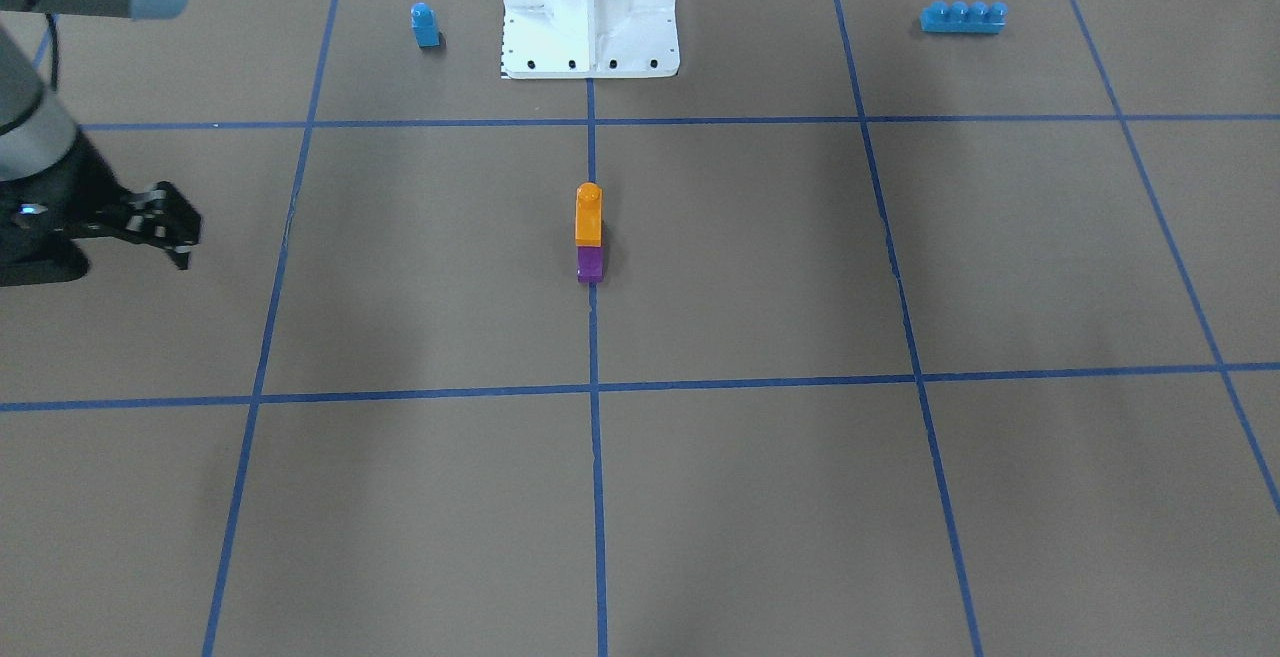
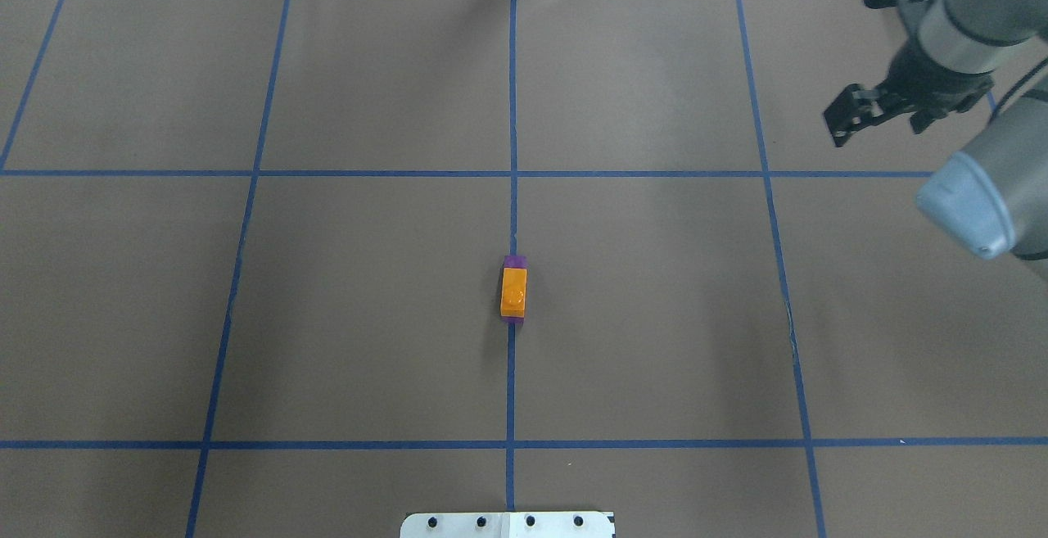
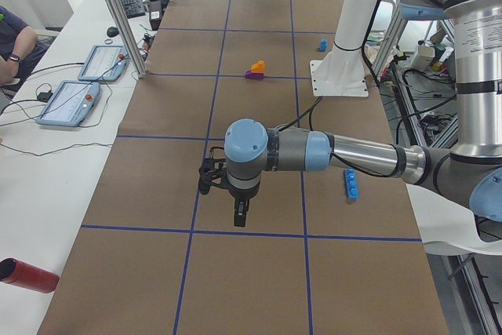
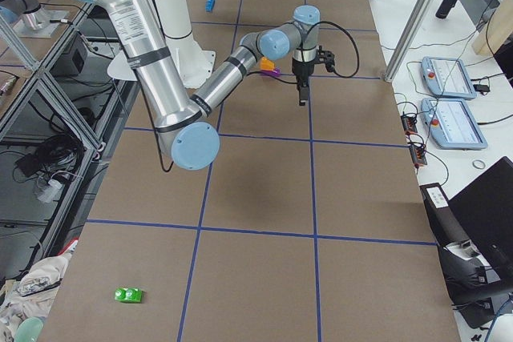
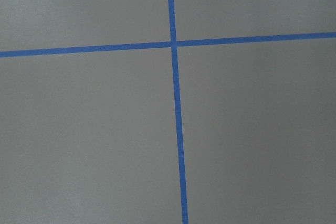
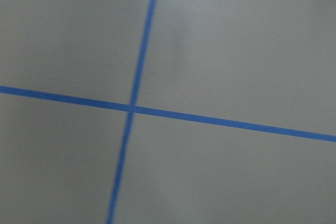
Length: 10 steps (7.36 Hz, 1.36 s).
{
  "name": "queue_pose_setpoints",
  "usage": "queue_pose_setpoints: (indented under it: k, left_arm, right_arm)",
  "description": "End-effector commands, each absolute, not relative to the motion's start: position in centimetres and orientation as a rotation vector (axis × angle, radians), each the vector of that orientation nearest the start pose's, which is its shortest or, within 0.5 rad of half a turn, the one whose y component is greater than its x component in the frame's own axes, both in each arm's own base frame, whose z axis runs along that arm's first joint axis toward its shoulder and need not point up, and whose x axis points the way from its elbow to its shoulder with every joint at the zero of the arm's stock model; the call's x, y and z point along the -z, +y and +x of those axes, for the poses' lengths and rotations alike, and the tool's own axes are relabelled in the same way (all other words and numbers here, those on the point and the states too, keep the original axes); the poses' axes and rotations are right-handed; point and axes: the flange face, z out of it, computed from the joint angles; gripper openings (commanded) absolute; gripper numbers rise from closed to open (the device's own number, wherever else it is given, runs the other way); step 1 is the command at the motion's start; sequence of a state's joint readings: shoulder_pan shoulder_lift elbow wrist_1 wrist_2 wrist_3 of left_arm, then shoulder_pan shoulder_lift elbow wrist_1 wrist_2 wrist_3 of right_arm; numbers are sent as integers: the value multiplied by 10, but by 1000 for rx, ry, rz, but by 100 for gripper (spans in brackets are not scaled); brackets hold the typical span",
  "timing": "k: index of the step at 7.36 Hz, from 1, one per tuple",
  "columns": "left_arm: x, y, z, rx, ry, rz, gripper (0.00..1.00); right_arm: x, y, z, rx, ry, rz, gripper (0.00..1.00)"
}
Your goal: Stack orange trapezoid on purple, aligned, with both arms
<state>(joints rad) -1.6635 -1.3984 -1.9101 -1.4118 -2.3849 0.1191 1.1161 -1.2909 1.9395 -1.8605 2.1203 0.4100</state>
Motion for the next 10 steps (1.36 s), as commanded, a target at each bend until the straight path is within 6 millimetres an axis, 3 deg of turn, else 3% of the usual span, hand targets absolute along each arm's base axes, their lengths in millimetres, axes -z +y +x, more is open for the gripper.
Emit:
queue_pose_setpoints:
  k: [1,2,3,4,5,7,10]
  left_arm:
    - [-582,-408,-99,-28,807,96,100]
    - [-580,-409,-99,-28,807,98,100]
    - [-581,-410,-99,-36,808,101,100]
    - [-582,-410,-99,-37,807,100,100]
    - [-582,-410,-99,-37,805,100,100]
    - [-576,-417,-99,-40,808,117,100]
    - [-574,-419,-99,-60,817,149,100]
  right_arm:
    - [-472,-511,-32,246,-648,100,100]
    - [-503,-495,19,227,-682,100,100]
    - [-541,-469,58,197,-680,77,100]
    - [-565,-444,97,150,-681,75,100]
    - [-578,-426,116,103,-683,66,100]
    - [-591,-411,117,70,-682,32,100]
    - [-592,-416,115,56,-678,59,100]
